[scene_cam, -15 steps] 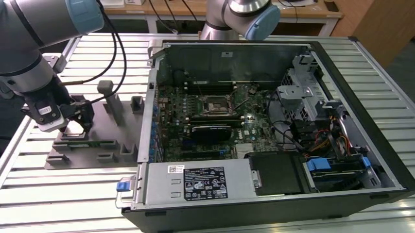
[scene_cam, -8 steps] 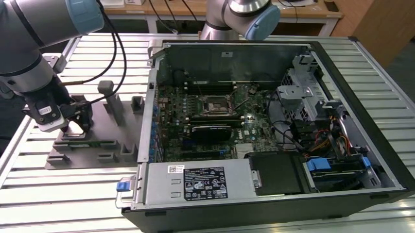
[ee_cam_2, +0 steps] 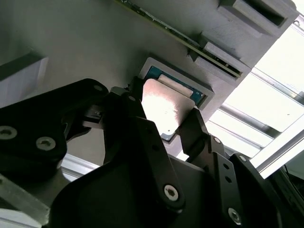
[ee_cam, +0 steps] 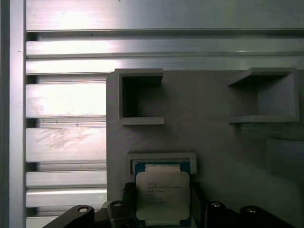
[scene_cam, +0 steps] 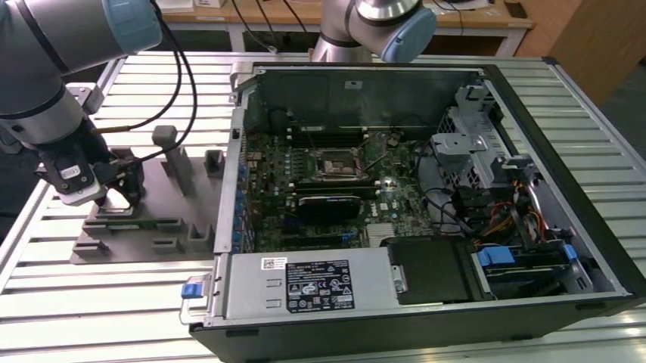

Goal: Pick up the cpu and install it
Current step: 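Pick up the cpu and move it towards the insertion slot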

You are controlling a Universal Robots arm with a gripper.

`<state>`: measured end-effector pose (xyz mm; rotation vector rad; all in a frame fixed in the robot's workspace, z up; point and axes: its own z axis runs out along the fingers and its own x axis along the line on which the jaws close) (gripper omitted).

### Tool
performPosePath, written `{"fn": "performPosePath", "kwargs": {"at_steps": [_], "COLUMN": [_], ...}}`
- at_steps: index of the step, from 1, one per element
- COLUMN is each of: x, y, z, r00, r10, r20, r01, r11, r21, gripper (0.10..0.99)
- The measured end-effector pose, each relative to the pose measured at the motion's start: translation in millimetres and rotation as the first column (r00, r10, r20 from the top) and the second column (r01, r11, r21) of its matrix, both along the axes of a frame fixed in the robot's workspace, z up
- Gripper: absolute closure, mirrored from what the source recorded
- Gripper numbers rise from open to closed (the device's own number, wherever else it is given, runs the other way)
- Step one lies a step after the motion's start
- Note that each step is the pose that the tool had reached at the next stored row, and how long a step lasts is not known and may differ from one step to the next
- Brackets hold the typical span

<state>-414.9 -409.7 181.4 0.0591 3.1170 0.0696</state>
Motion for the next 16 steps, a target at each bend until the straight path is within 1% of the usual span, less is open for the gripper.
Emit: {"fn": "performPosePath", "kwargs": {"at_steps": [5,16], "x": [0.0,0.0], "y": [0.0,0.0], "z": [3.9,17.5], "r00": [1.0,1.0], "r10": [0.0,0.0], "r20": [0.0001,0.0], "r01": [0.0,0.0], "r11": [1.0,1.0], "r21": [0.0,0.0], "gripper": [0.541,0.541]}}
